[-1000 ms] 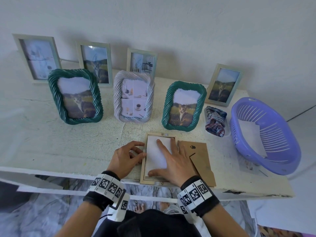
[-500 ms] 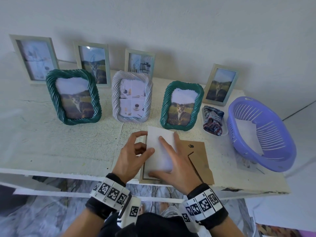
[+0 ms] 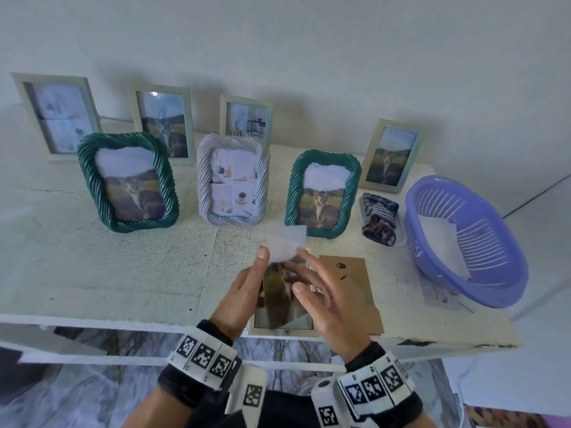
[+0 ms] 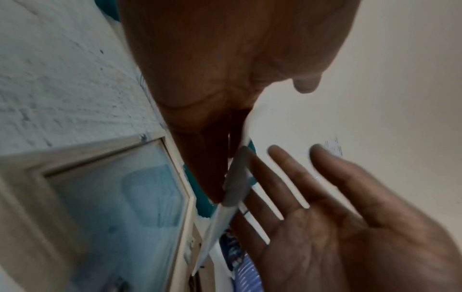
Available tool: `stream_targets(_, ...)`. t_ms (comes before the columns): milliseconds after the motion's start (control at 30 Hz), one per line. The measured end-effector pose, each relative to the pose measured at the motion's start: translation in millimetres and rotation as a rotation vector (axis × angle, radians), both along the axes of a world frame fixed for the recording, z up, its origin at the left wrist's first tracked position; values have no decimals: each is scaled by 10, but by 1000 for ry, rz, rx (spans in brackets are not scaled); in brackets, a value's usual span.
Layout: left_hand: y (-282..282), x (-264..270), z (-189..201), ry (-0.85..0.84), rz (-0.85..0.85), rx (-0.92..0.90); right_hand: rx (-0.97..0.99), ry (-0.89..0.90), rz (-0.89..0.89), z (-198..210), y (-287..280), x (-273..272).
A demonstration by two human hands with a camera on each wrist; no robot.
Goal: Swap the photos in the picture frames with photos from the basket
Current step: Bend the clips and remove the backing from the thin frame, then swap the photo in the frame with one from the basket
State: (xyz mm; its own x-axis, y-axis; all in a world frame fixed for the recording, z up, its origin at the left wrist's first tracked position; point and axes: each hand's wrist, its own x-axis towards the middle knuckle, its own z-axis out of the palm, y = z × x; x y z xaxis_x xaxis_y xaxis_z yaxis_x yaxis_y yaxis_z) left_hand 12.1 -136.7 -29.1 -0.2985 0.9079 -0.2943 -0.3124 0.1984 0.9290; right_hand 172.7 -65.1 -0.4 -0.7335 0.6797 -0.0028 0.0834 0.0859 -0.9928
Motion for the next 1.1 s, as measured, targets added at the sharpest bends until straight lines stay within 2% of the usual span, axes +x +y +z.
stream_targets(133, 70, 102, 113, 108, 79, 124, 103, -8, -102, -44, 50, 85)
stream_targets(233, 119, 161, 145, -40, 145, 168, 280, -141, -234, -142, 158, 216)
stream_targets(300, 168, 215, 147, -127, 147, 156, 139, -138, -248, -182, 244, 333)
stream_targets(400, 270, 355, 153, -98, 66, 137, -168, -21, -238, -147, 331, 559)
stream_targets(467, 361, 463, 151, -12, 36, 98, -216, -6, -270, -131, 370, 763)
stream_targets(567, 536, 615, 140, 123, 63, 37, -167, -39, -344, -168, 448, 1143)
stream_targets(733, 886, 926, 216, 522, 59, 76, -117, -125, -439, -254, 560, 1930)
stream_targets(967, 1592, 1627, 350, 1075, -290, 230, -223, -188, -432, -350, 721, 2795)
stream_targets(1100, 1900, 1862, 306, 1310, -465, 105, -229, -231, -412, -399, 795, 3045)
